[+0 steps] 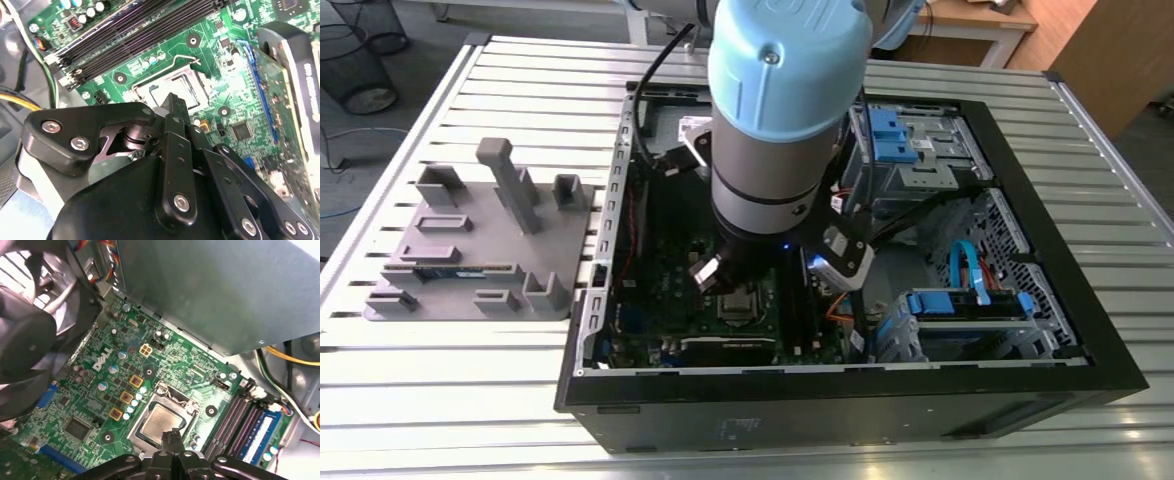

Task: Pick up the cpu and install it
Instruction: 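Install the first cpu locking lever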

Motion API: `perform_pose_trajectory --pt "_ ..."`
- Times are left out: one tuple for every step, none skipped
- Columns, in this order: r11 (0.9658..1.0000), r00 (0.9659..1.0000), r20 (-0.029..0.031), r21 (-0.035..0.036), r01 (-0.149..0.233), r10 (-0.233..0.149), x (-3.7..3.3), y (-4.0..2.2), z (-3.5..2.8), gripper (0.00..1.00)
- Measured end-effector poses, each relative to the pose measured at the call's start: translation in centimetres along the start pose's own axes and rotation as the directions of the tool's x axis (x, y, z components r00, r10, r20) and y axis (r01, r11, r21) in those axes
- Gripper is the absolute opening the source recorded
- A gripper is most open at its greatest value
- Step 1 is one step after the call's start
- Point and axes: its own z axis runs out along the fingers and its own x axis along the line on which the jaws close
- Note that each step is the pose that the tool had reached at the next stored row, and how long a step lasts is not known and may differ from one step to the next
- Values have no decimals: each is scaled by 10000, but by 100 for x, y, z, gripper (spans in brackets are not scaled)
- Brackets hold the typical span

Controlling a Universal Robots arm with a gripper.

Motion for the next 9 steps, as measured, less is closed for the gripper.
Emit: perform_pose_trajectory --pt "10000 10000 3 3 -3 3 -2 2 -18 11" --pt "10000 10000 7 5 -5 5 -3 4 -31 11" --pt "10000 10000 8 8 -6 6 -5 6 -40 11" --pt "10000 10000 6 15 -7 7 -6 7 -40 11" --pt "10000 10000 2 21 -6 6 -6 7 -40 11" --pt "10000 10000 1 21 -6 6 -5 7 -40 11" --pt "10000 10000 -1 23 -6 6 -7 9 -41 11" --pt "10000 10000 -1 24 -6 6 -8 11 -41 11" --pt "10000 10000 -1 24 -6 6 -8 11 -41 11"
